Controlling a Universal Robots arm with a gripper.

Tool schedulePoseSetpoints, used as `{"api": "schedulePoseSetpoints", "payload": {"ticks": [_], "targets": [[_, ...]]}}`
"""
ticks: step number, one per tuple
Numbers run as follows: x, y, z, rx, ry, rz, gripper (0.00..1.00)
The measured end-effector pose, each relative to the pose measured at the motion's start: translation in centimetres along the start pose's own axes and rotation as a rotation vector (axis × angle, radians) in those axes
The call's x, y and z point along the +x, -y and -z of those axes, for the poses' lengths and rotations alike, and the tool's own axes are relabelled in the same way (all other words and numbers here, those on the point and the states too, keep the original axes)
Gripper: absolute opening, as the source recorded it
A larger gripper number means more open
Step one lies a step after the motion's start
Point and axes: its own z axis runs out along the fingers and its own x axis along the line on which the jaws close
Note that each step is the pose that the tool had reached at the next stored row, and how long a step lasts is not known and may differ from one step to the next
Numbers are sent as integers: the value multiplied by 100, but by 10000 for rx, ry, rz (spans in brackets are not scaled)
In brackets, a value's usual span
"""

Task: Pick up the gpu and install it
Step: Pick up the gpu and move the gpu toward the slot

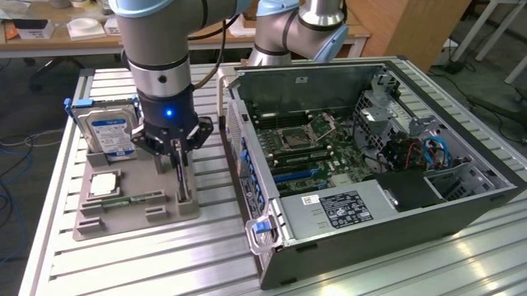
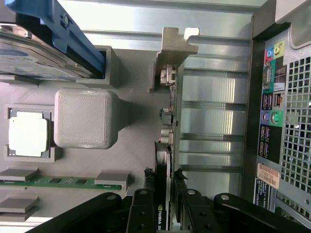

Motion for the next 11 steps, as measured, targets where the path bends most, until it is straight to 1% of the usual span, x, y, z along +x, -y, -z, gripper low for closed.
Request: {"api": "schedulePoseSetpoints", "payload": {"ticks": [4, 11], "targets": [[0, -1, 45, 10, 1, 1, 26], [0, -1, 63, 16, -3, 0, 26]]}}
